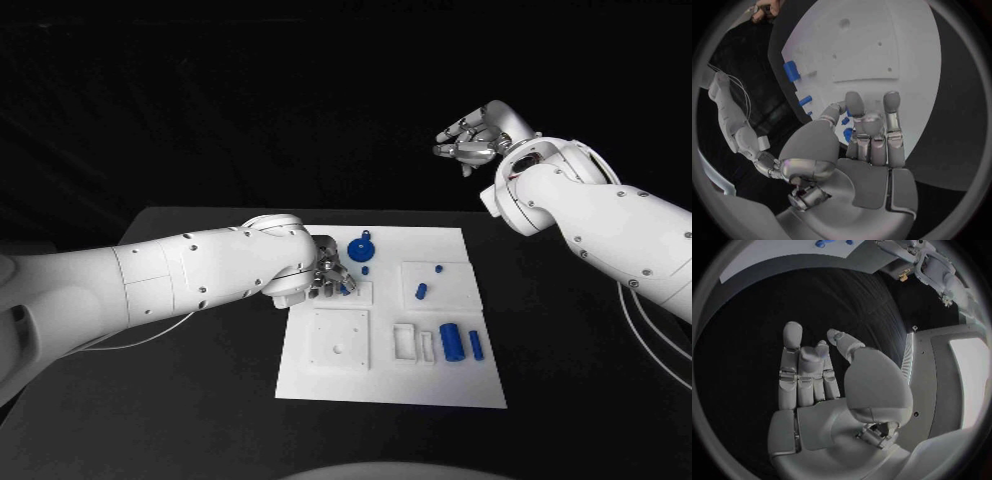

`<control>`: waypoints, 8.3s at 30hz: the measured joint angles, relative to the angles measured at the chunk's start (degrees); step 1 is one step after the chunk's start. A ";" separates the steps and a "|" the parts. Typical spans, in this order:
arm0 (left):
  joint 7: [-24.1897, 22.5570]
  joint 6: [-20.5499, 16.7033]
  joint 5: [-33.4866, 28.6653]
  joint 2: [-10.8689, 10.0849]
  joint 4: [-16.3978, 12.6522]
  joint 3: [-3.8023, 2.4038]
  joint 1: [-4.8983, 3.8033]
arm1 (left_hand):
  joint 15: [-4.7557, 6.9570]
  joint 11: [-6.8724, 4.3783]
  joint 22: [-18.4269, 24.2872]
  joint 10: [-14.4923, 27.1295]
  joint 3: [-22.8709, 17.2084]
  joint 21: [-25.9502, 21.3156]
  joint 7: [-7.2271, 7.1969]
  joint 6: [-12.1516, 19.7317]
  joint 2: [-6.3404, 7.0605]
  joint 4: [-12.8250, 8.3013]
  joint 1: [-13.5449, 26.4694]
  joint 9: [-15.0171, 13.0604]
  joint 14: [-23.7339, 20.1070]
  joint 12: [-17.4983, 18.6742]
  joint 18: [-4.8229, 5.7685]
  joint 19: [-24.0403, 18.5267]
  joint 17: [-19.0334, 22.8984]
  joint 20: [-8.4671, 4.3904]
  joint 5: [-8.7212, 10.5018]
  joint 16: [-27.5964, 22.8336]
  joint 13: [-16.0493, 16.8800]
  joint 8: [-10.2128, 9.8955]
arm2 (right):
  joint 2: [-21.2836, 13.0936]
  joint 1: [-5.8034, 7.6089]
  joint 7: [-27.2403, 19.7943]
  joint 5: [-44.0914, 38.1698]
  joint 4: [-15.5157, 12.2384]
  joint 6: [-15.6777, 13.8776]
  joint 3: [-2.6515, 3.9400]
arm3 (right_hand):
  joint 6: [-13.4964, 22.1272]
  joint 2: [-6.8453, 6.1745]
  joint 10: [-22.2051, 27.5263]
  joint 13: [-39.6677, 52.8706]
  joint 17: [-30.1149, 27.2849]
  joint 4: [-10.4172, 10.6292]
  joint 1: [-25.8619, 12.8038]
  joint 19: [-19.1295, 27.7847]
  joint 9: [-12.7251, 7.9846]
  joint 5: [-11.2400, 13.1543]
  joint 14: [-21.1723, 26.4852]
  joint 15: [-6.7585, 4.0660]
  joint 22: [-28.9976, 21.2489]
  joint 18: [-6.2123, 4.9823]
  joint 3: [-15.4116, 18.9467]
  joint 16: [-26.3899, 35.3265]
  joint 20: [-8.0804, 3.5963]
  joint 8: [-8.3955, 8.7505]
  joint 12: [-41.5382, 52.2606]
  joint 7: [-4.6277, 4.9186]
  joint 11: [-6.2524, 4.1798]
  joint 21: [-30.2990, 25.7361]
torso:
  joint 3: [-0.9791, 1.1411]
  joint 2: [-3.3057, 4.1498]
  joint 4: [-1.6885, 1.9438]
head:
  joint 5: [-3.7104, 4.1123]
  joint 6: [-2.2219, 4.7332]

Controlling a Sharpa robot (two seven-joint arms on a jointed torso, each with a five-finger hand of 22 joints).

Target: Assemble the parts on the task board

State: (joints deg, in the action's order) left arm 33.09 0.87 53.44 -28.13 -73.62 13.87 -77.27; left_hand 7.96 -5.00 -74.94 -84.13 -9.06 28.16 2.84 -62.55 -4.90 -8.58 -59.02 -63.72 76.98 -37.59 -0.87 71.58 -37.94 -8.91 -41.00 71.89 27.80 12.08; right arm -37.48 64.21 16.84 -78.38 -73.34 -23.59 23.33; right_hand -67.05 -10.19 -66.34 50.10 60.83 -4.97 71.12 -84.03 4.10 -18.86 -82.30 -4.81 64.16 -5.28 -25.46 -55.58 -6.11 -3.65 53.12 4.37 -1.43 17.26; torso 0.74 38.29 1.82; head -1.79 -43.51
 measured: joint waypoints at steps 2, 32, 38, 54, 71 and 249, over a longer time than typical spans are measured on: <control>0.00 0.01 0.20 0.01 0.04 -0.03 0.06 | 0.00 0.00 0.00 0.00 -0.01 0.00 0.00 0.00 0.00 -0.01 0.00 0.00 0.00 0.00 0.00 0.00 0.00 0.00 0.01 0.00 0.00 0.08 | 0.02 0.00 0.00 0.00 0.06 0.04 0.00 | 0.00 0.00 0.00 0.00 0.00 0.00 0.00 0.00 0.00 0.00 0.00 0.00 0.00 0.00 0.00 0.00 0.00 0.00 0.00 0.00 0.00 0.00 | -0.01 0.00 0.01 | 0.04 0.00; -0.15 1.35 1.85 -0.01 0.30 -0.14 0.44 | -0.02 -0.11 0.02 0.11 0.01 0.00 -0.06 -0.06 -0.08 -0.16 -0.10 -0.01 -0.02 0.00 0.00 -0.01 0.02 0.00 -0.10 0.00 -0.19 0.07 | 0.63 -0.12 0.01 0.01 0.85 0.45 -0.01 | -0.01 0.00 0.00 -0.05 0.00 -0.01 0.00 0.00 0.01 0.00 0.00 0.00 0.01 0.00 0.32 0.00 0.00 0.00 0.02 -0.01 0.00 0.02 | 0.00 -0.04 0.00 | -0.15 -0.25; -0.15 1.60 1.85 0.02 0.36 -0.14 0.44 | -0.02 -0.10 0.02 0.11 0.01 0.00 -0.07 -0.07 -0.08 -0.16 -0.10 -0.03 -0.02 0.00 0.00 -0.01 -0.07 0.00 -0.10 0.00 -0.18 0.07 | 0.67 -0.14 0.01 0.01 0.93 0.45 -0.01 | -0.01 0.00 -0.01 -0.04 0.01 -0.01 0.00 0.00 0.01 0.00 0.00 0.00 0.01 0.00 0.32 0.00 0.00 0.00 0.02 -0.01 0.01 0.02 | 0.00 -0.05 0.00 | -0.12 -0.30; -0.45 2.33 1.68 0.43 1.20 -0.20 0.45 | -0.03 0.00 0.03 0.00 0.08 0.00 -0.20 -0.20 -0.08 -0.23 -0.10 -0.15 -0.02 0.00 0.00 -0.01 -0.19 0.00 -0.08 0.00 -0.18 0.07 | 0.92 -0.36 -0.01 0.01 1.20 0.52 -0.02 | -0.01 0.00 -0.01 -0.26 0.01 -0.01 0.00 0.00 0.01 -0.46 0.00 0.00 0.01 0.00 0.31 0.00 0.00 0.00 0.02 -0.02 0.01 0.02 | 0.00 -0.07 0.01 | -0.16 -0.55; -0.32 4.86 0.88 1.98 3.65 -0.35 0.22 | -0.09 -0.13 -0.01 0.12 0.16 0.00 -0.31 -0.31 -0.08 -0.31 -0.10 -0.36 0.32 -0.23 0.00 -0.01 -0.75 0.00 -0.31 0.00 -0.18 0.31 | 1.07 -0.57 -0.01 0.01 1.48 0.76 -0.04 | -0.02 0.00 -0.01 -0.29 0.01 -0.17 0.00 0.00 0.01 -0.91 0.00 0.00 0.02 0.00 0.15 0.00 0.00 0.00 0.02 -0.02 0.01 0.02 | 0.04 -0.07 -0.05 | -0.13 -0.66; 2.21 18.46 -3.65 9.88 17.05 -0.67 -0.25 | -0.49 -0.31 0.00 0.32 6.31 -0.70 -5.80 -6.02 3.32 8.55 -3.48 -1.45 0.08 -1.40 0.01 -0.21 -0.27 1.04 20.44 0.00 0.12 1.64 | 1.49 -1.89 0.13 -0.88 0.81 2.14 -0.14 | 0.09 0.39 0.39 -0.60 -0.03 -1.99 -0.39 0.00 0.01 -3.33 0.20 -0.19 0.88 0.00 -1.67 0.22 0.00 0.00 0.02 0.08 0.00 -0.19 | 0.03 -0.14 0.04 | 0.39 -2.07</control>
State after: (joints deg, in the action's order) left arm 35.31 19.33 49.79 -18.26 -56.57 13.19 -77.52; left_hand 7.47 -5.30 -74.94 -83.81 -2.74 27.45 -2.97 -68.57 -1.58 -0.02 -62.50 -65.17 77.06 -38.99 -0.87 71.37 -38.21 -7.87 -20.56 71.89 27.92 13.72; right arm -35.99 62.32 16.97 -79.26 -72.53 -21.46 23.19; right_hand -66.96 -9.80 -65.94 49.50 60.80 -6.96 70.73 -84.03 4.11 -22.19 -82.10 -5.00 65.04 -5.28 -27.13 -55.35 -6.11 -3.64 53.14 4.45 -1.43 17.06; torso 0.77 38.15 1.86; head -1.40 -45.58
